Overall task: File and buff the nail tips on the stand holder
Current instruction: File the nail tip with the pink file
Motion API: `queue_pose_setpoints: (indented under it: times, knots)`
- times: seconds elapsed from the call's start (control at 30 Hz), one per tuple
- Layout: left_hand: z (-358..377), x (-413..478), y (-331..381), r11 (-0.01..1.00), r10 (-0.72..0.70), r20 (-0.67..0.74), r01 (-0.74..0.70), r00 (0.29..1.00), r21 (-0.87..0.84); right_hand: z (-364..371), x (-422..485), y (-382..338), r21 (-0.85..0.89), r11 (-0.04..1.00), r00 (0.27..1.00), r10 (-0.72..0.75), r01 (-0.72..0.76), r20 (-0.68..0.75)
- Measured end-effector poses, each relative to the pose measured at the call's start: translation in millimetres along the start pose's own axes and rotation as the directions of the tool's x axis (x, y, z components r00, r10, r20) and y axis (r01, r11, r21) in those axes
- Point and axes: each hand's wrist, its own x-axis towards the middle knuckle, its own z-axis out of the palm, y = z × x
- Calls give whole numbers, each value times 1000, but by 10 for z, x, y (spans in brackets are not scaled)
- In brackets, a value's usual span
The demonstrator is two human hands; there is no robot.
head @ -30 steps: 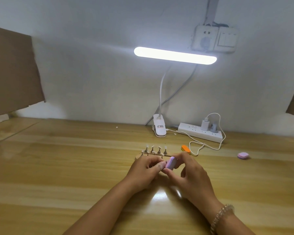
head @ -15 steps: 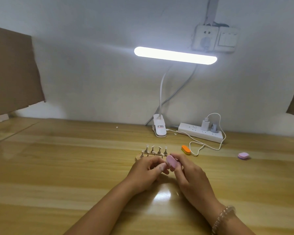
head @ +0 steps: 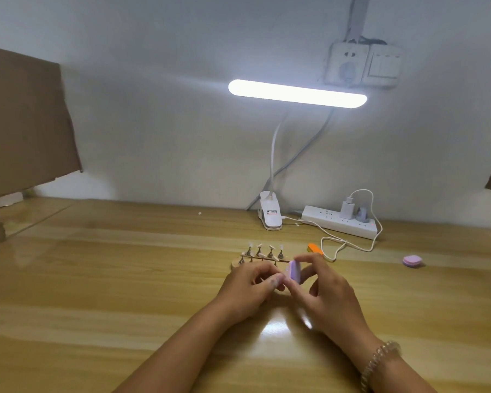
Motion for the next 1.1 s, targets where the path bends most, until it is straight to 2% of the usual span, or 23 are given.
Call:
queue_pose_setpoints:
  times: [0.1, 0.23, 0.33, 0.4, 0.5, 0.6, 0.73, 0.9, 1.03, 1.1]
  knots:
    - [-12, 4, -24, 1000, 18, 5, -18, 1000, -20, 1, -37, -48, 28, 998, 996, -56, 54, 71]
    - [-9, 19, -34, 1000, 20, 13, -20, 1000, 1, -5, 16, 3, 33, 999, 999, 41, -41, 8]
    - [-4, 12, -36, 999, 23, 22, -23, 999, -23, 6, -36, -35, 3, 998, 996, -67, 67, 52]
    - [-2, 17, -35, 999, 14, 1, -14, 1000, -50, 7, -31, -49, 57, 996, 997, -63, 61, 40]
    - [17, 35, -43, 996, -2, -37, -1, 999, -91, -28, 37, 19, 189, 981, 998, 53, -44, -41]
    - [24, 41, -57, 993, -12, -27, 9, 1000, -116, -40, 30, 13, 314, 943, 994, 103, -107, 30]
    - [14, 52, -81, 986, -12, -17, 9, 1000, -164, 4, 10, -2, 158, 984, 996, 74, -81, 53]
    - [42, 45, -74, 983, -13, -6, 12, 1000, -183, -10, -28, -24, -36, 999, 1000, 17, -17, -8]
    - [30, 36, -45, 974, -32, 3, 32, 999, -226, 12, -20, -50, -133, 990, 999, -40, 44, 30]
    - [29, 20, -23, 983, -15, 9, 17, 1000, -181, 23, -42, -67, -153, 985, 996, -73, 80, 49]
